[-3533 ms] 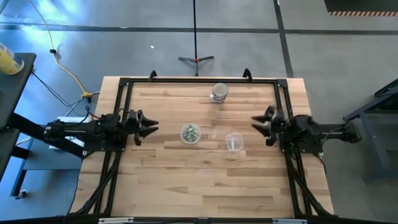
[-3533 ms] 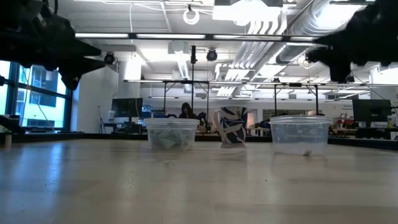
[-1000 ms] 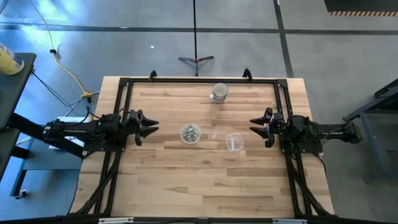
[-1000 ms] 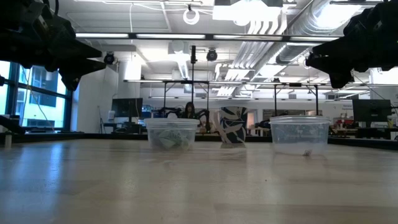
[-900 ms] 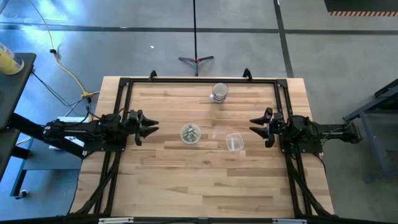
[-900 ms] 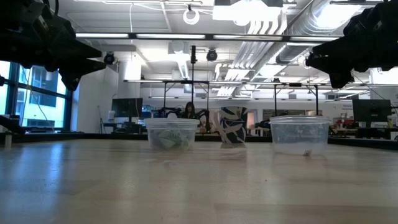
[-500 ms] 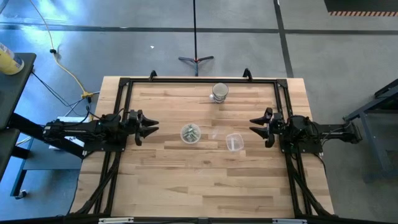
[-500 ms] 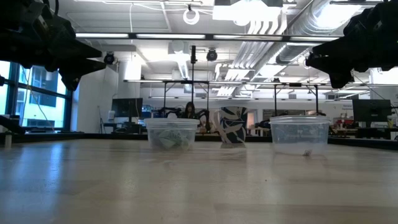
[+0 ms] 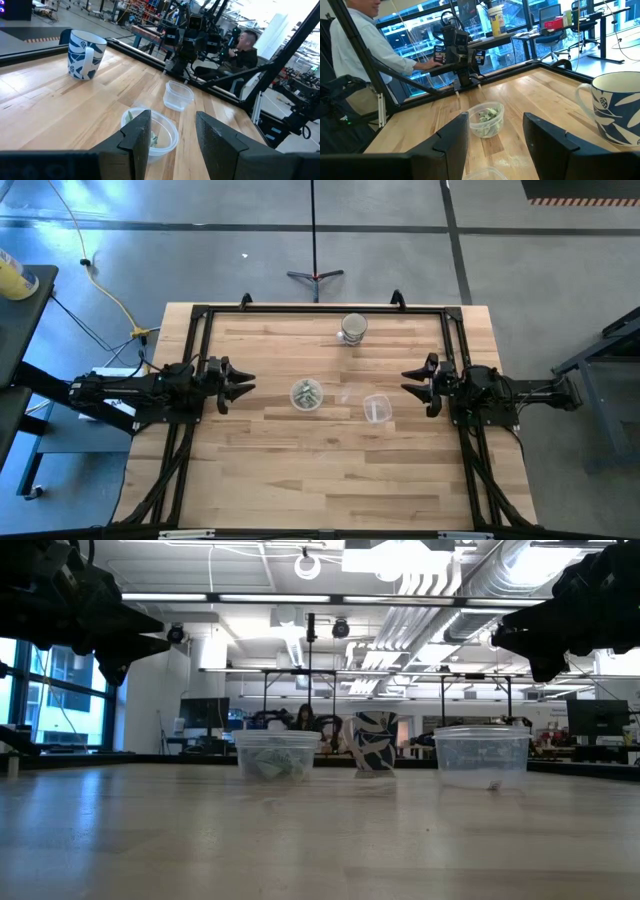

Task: Pick and place Stevia / Truvia into bins
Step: Return to Home Position

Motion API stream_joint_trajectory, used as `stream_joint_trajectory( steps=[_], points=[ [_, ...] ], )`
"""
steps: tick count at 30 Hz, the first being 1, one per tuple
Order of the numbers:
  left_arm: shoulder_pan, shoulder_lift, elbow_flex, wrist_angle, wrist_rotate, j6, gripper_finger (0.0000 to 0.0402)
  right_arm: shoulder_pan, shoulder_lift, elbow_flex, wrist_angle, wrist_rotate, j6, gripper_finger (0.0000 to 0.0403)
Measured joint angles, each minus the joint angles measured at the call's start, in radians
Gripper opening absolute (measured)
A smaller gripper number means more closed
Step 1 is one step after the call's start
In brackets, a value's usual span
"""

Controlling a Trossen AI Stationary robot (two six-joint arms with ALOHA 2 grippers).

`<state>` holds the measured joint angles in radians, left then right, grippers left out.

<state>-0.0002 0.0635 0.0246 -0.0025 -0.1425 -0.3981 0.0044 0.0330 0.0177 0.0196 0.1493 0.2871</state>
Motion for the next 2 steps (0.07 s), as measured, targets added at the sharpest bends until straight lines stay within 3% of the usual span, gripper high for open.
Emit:
stream_joint_trajectory(
  steps=[2],
  points=[
    [0.0, 0.0, 0.0, 0.0, 0.0, 0.0, 0.0191, 0.0, 0.0, 0.0, 0.0, 0.0, 0.0, 0.0178]
  ],
)
